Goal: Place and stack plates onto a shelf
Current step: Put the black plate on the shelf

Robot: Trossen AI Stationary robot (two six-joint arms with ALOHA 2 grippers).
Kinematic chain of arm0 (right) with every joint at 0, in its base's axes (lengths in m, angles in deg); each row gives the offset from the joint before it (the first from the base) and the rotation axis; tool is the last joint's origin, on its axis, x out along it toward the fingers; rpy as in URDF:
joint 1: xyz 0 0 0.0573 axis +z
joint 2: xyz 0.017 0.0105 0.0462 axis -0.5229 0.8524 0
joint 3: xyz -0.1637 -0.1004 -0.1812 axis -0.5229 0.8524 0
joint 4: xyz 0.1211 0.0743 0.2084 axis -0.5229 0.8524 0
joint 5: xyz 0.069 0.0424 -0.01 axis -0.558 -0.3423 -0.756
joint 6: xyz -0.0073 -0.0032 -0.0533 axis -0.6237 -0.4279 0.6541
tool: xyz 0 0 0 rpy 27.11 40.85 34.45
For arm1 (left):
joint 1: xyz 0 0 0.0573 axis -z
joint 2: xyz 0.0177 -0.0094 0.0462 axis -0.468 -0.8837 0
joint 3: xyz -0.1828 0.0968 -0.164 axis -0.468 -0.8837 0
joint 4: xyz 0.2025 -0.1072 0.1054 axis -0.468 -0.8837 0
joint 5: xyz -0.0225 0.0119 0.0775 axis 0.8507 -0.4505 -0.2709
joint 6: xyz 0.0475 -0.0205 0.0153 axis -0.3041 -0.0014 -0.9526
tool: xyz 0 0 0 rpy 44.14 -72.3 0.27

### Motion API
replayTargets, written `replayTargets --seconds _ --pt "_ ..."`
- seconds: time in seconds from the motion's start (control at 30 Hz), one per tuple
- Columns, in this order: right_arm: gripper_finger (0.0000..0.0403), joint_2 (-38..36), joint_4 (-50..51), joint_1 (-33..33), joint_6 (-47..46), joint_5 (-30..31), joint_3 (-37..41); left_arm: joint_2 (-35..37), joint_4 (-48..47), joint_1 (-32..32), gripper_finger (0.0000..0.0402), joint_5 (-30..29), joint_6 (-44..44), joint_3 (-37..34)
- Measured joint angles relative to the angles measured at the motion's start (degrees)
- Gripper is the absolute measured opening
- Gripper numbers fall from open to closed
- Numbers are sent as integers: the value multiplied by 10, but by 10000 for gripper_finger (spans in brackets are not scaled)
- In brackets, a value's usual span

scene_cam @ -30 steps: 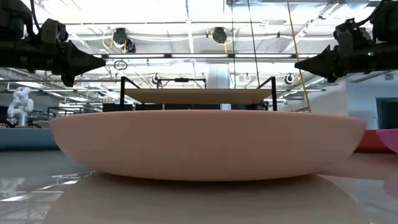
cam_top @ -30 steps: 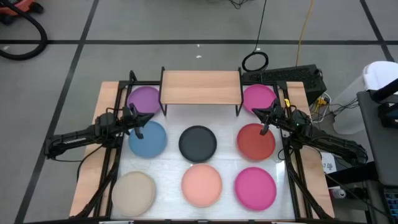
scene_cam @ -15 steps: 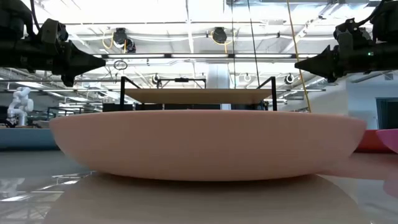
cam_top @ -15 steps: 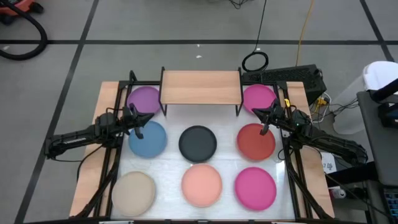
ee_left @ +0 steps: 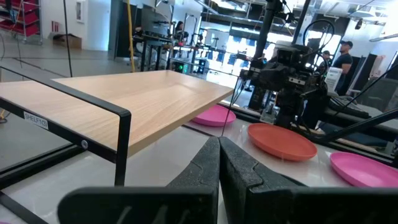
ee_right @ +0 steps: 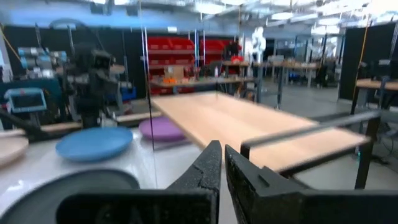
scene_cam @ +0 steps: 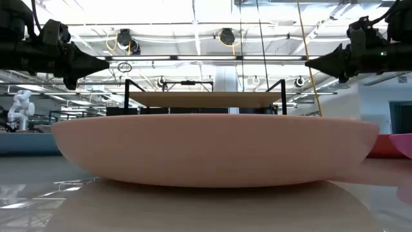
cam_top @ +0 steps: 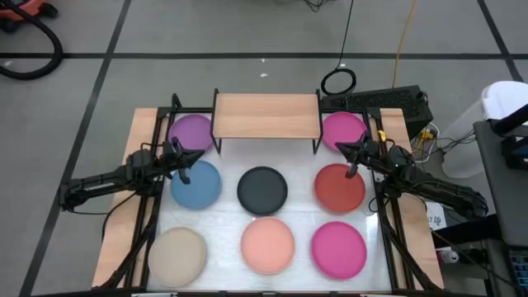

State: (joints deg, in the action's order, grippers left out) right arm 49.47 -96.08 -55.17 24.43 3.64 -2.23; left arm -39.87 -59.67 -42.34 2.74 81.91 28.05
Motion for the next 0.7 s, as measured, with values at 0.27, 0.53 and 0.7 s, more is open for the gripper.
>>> replayTargets --seconds 0.27,0.53,0.7 --pt "9 1 -75 0 3 -2 0 0 0 0 4 0 0 0" --pt "9 29 -141 0 22 -55 -13 0 0 0 4 0 0 0" --pt "9 88 -132 0 38 -70 -37 0 0 0 4 0 0 0"
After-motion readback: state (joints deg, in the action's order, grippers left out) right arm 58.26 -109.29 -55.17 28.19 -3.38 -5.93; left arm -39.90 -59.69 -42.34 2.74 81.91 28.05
